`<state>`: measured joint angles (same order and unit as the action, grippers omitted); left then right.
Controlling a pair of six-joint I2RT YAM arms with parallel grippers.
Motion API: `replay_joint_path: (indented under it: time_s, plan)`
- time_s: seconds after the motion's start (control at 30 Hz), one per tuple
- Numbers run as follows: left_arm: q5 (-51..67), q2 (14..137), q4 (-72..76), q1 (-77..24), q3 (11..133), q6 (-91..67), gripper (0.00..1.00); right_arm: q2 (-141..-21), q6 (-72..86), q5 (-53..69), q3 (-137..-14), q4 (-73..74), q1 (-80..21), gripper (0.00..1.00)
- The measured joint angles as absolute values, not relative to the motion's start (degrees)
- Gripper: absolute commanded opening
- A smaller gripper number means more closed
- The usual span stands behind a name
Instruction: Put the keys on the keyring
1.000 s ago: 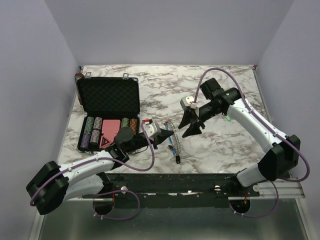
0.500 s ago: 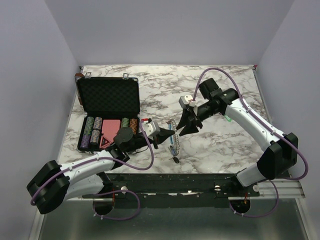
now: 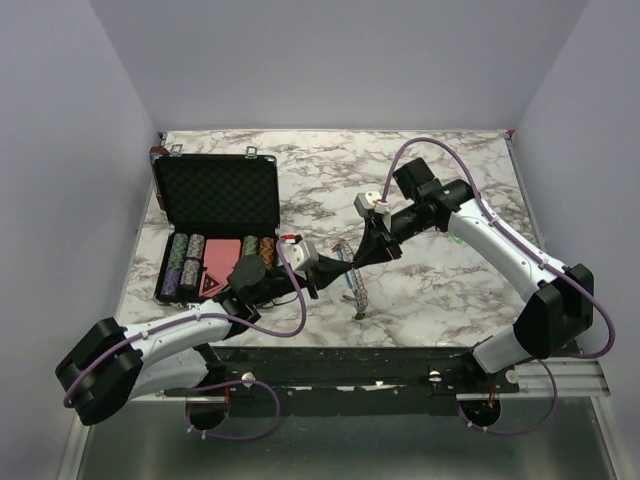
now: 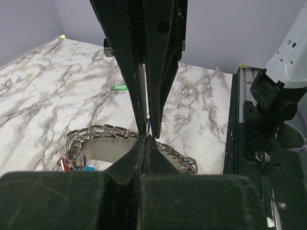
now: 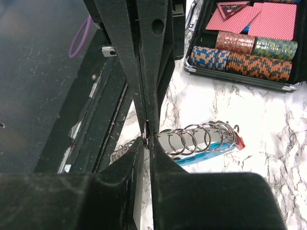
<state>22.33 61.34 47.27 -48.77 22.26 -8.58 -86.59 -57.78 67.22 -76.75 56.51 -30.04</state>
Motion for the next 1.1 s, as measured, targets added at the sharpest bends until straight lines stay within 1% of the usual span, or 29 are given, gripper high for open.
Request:
replay_joint_path:
  time_s: [0.13,0.17,0.2,0.23,0.27,0.3,0.33,0.37,0.47,0.57,0.67,0.7,0.77,0.83,0.93,1.0,1.07,1.1]
  plan:
    - [22.3,61.4,47.8,-48.8,22.0,-9.3,0.00,-86.6,-57.5,67.0,-76.8,56.4,-30.1,0.13]
    - [22.3,61.4,47.8,-48.8,22.0,-9.4,0.07,-86.6,-57.4,66.9,-76.8,56.5,-30.1,0.13]
    - [22.3,61.4,47.8,-48.8,22.0,-9.5,0.20,-86.6,-57.4,66.8,-76.9,56.6,-30.1,0.13]
    - [22.3,61.4,47.7,-48.8,22.0,-9.5,0.36,-86.6,-57.4,66.6,-77.0,56.7,-30.1,0.12]
    - [22.3,61.4,47.6,-48.8,22.0,-9.5,0.46,-86.6,-57.4,66.3,-77.3,56.9,-30.2,0.12]
    - [22.3,61.3,47.5,-48.8,22.0,-9.5,0.52,-86.6,-57.4,65.7,-77.5,57.1,-30.4,0.12]
    - [22.4,60.9,46.9,-48.8,22.0,-9.1,0.55,-86.6,-57.5,65.1,-77.8,57.5,-30.5,0.11]
    - [22.5,60.5,46.3,-48.8,22.0,-8.9,0.57,-86.6,-57.5,64.4,-78.3,58.2,-30.7,0.11]
    - [23.0,58.2,42.3,-48.8,22.3,-6.9,0.57,-86.6,-57.8,62.1,-79.8,59.8,-31.3,0.11]
    - [23.5,56.2,38.1,-48.8,23.3,-4.6,0.54,-86.6,-58.1,59.5,-81.4,61.3,-32.5,0.10]
    - [23.6,54.9,34.7,-48.8,24.2,-2.3,0.54,-86.6,-57.7,58.1,-82.2,61.7,-33.0,0.10]
    - [23.6,54.6,33.7,-48.8,24.2,-1.7,0.54,-86.6,-56.7,57.4,-82.2,61.6,-33.1,0.14]
    - [23.5,54.1,32.4,-48.8,24.2,-0.8,0.54,-86.6,-53.6,56.5,-81.5,60.1,-32.9,0.25]
    - [23.0,53.9,31.6,-48.8,24.1,-0.3,0.54,-86.7,-51.0,56.4,-79.9,58.7,-31.7,0.32]
    - [22.2,54.0,30.9,-48.8,23.5,-0.5,0.57,-88.2,-48.7,56.4,-78.3,58.2,-28.7,0.37]
    - [21.5,54.4,30.7,-48.8,23.0,-1.3,0.59,-89.1,-47.0,56.1,-76.6,56.9,-26.0,0.43]
    - [21.0,55.0,30.7,-48.8,22.5,-2.5,0.64,-89.4,-44.2,55.1,-73.5,54.8,-22.5,0.46]
    - [20.6,55.4,30.8,-48.8,22.2,-3.6,0.64,-89.4,-43.3,54.4,-72.0,53.8,-21.0,0.47]
